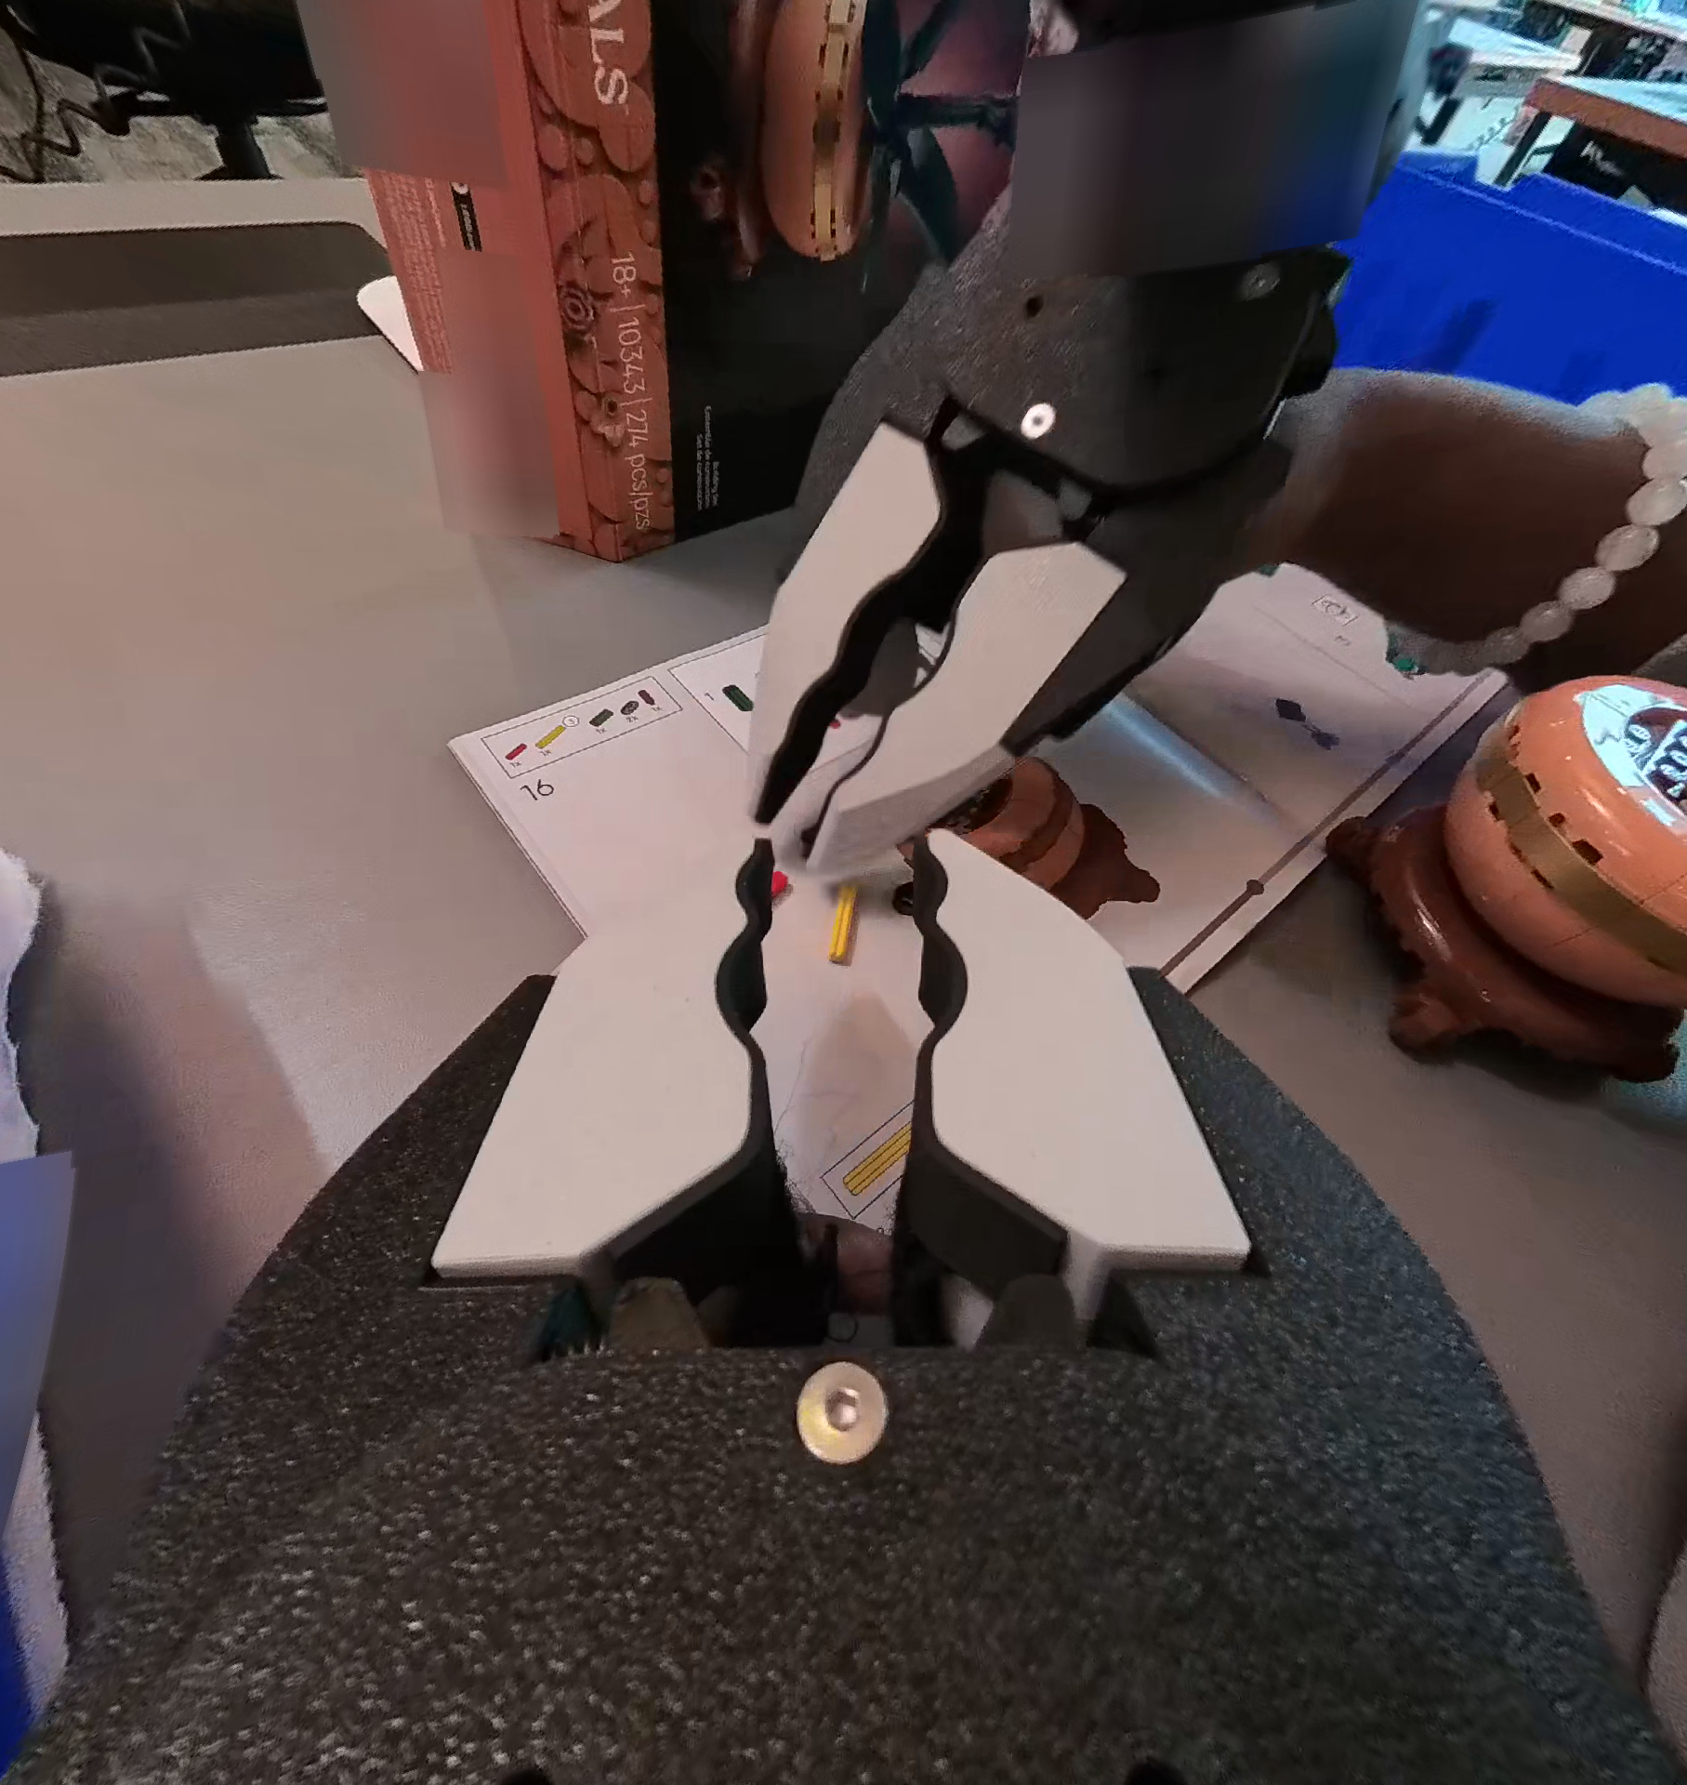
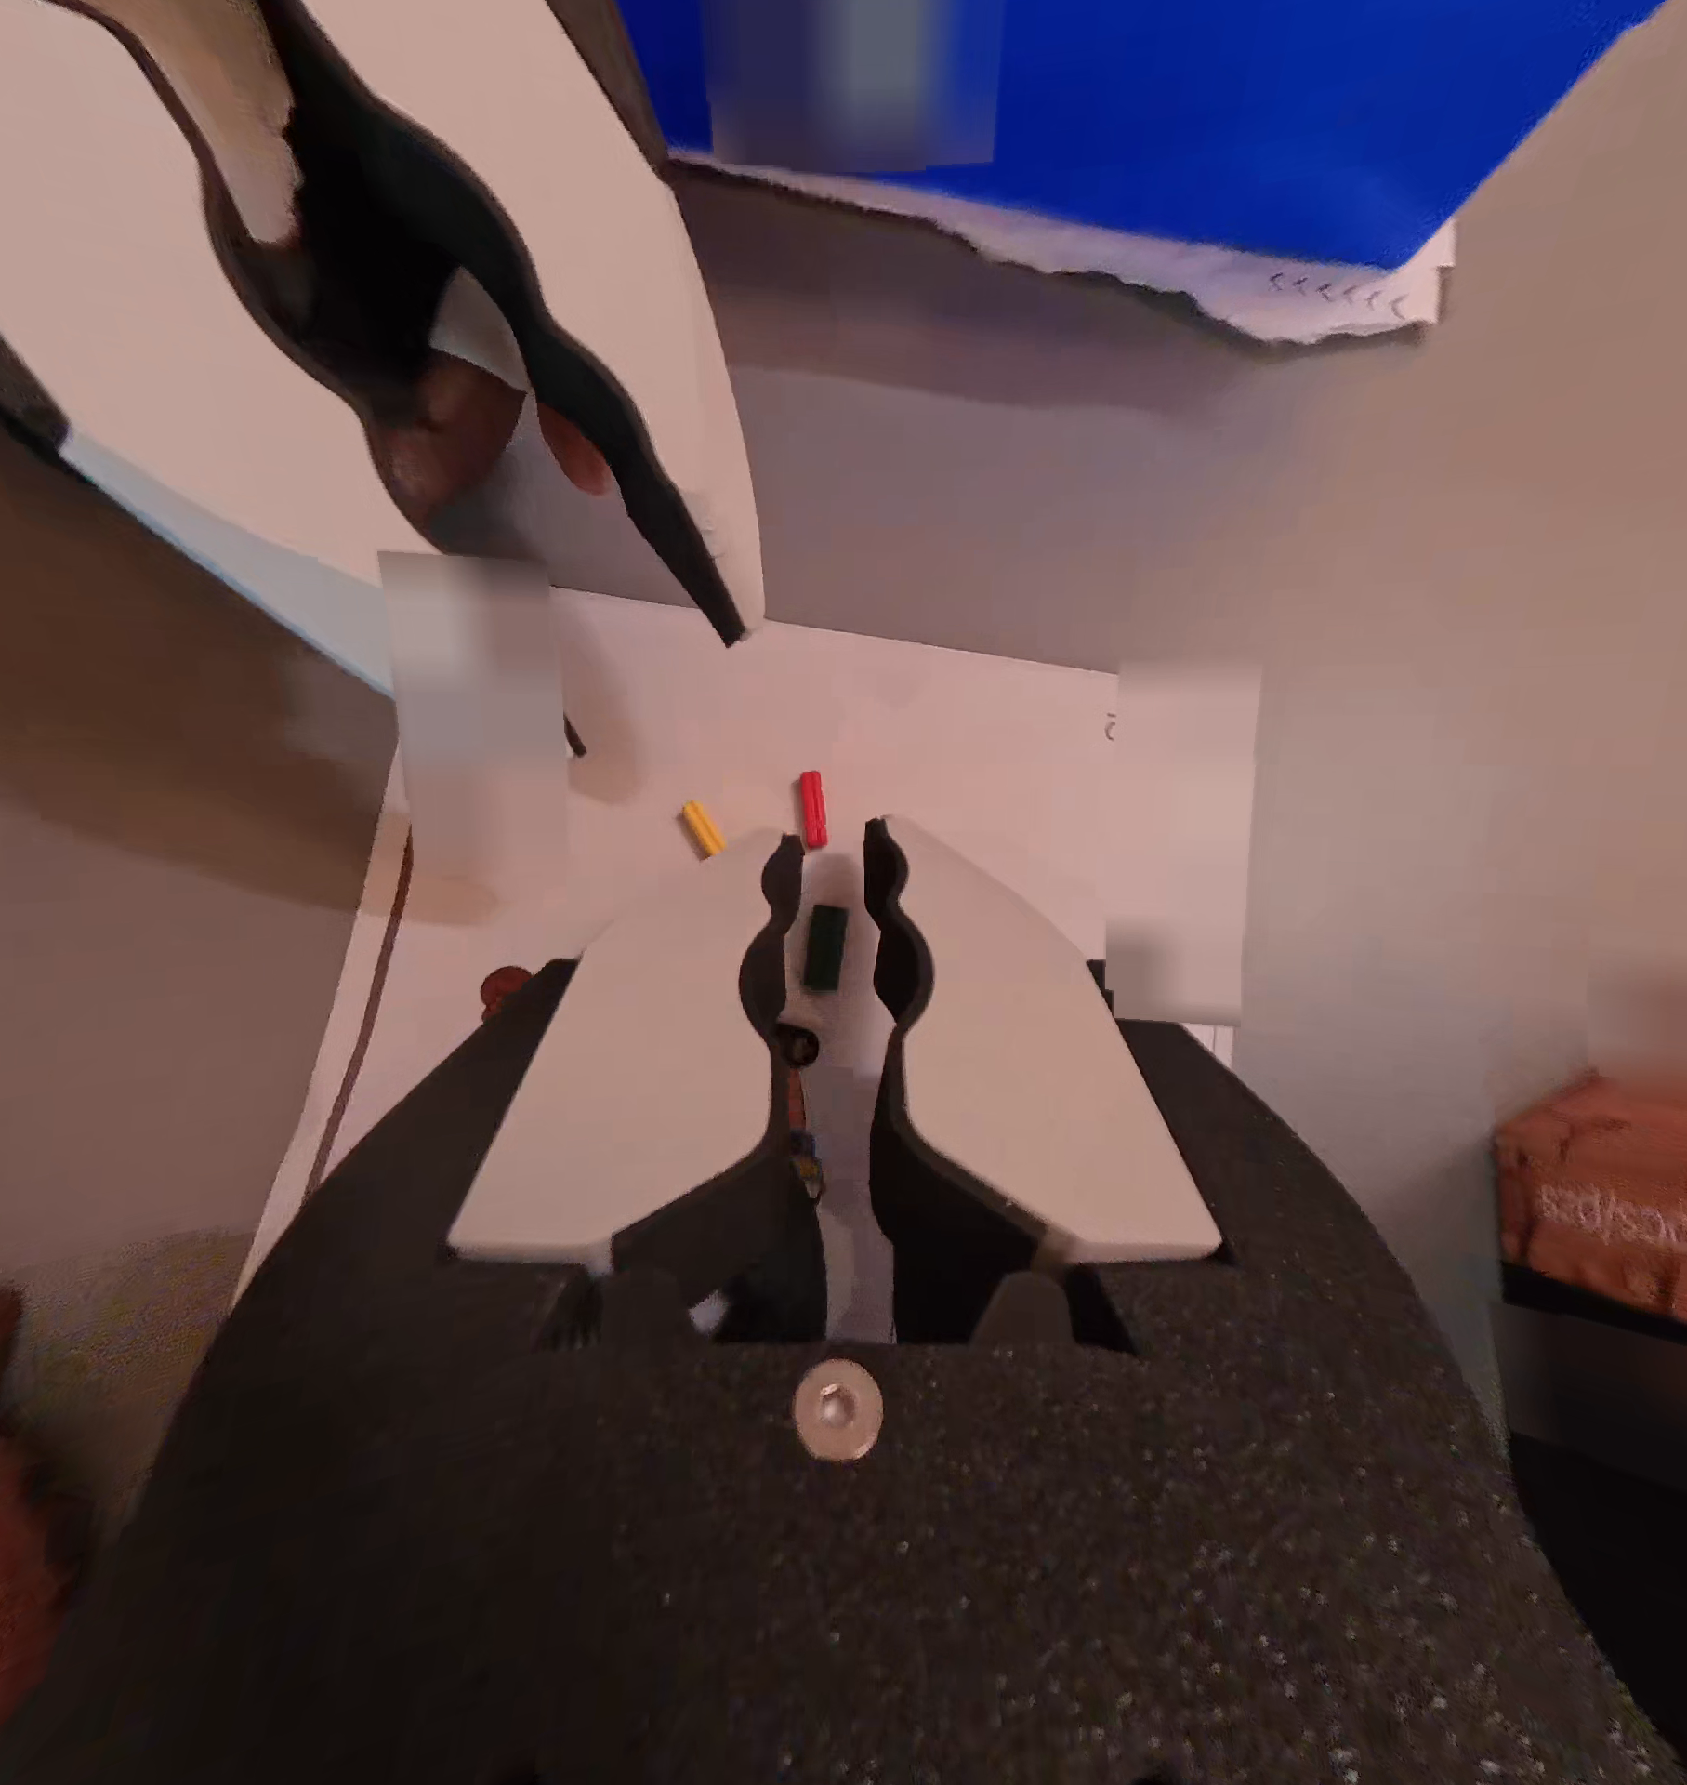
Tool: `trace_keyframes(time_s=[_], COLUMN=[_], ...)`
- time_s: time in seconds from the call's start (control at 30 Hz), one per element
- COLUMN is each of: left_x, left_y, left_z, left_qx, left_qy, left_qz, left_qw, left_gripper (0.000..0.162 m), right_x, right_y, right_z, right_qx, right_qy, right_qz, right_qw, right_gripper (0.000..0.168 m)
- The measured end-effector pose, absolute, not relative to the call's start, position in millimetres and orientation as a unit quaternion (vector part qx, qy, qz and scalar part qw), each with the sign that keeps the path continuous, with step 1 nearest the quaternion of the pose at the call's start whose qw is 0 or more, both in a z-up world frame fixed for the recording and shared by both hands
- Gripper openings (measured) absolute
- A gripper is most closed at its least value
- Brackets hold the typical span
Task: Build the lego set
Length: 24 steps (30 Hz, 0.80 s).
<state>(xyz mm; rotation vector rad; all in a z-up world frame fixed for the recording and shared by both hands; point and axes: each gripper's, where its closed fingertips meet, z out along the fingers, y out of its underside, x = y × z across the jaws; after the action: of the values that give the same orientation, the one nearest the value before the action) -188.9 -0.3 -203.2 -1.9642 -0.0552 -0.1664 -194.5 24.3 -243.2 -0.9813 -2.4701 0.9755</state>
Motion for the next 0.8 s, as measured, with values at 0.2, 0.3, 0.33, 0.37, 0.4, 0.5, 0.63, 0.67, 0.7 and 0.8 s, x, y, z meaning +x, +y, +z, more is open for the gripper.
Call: trace_keyframes(time_s=[0.2, 0.3, 0.33, 0.37, 0.4, 0.5, 0.63, 0.67, 0.7, 0.8], left_x=[-188, -188, -188, -187, -186, -180, -142, -134, -130, -124], left_y=[1, 1, 0, 0, -1, -3, 2, 3, 4, 7], left_z=[-205, -205, -205, -203, -201, -196, -161, -148, -139, -128], left_qx=[-0.836, -0.836, -0.834, -0.831, -0.828, -0.816, -0.734, -0.699, -0.669, -0.623], left_qy=[-0.018, -0.019, -0.018, -0.016, -0.012, 0.001, -0.012, -0.026, -0.043, -0.07], left_qz=[-0.066, -0.066, -0.066, -0.067, -0.066, -0.079, -0.264, -0.323, -0.369, -0.428], left_qw=[0.545, 0.545, 0.547, 0.551, 0.557, 0.572, 0.625, 0.637, 0.644, 0.651], left_gripper=[0.027, 0.027, 0.027, 0.025, 0.023, 0.02, 0.019, 0.018, 0.017, 0.015], right_x=[-199, -198, -195, -190, -185, -163, -136, -130, -124, -115], right_y=[16, 21, 22, 22, 25, 34, 30, 26, 21, 13], right_z=[-251, -246, -238, -227, -216, -186, -148, -141, -137, -127], right_qx=[-0.329, -0.319, -0.311, -0.3, -0.289, -0.237, -0.144, -0.124, -0.106, -0.078], right_qy=[-0.869, -0.872, -0.869, -0.865, -0.861, -0.859, -0.86, -0.863, -0.868, -0.879], right_qz=[0.342, 0.336, 0.344, 0.355, 0.361, 0.348, 0.316, 0.312, 0.306, 0.285], right_qw=[0.142, 0.16, 0.172, 0.189, 0.212, 0.292, 0.375, 0.378, 0.376, 0.374], right_gripper=[0.003, 0.003, 0.003, 0.003, 0.003, 0.003, 0.003, 0.003, 0.003, 0.003])
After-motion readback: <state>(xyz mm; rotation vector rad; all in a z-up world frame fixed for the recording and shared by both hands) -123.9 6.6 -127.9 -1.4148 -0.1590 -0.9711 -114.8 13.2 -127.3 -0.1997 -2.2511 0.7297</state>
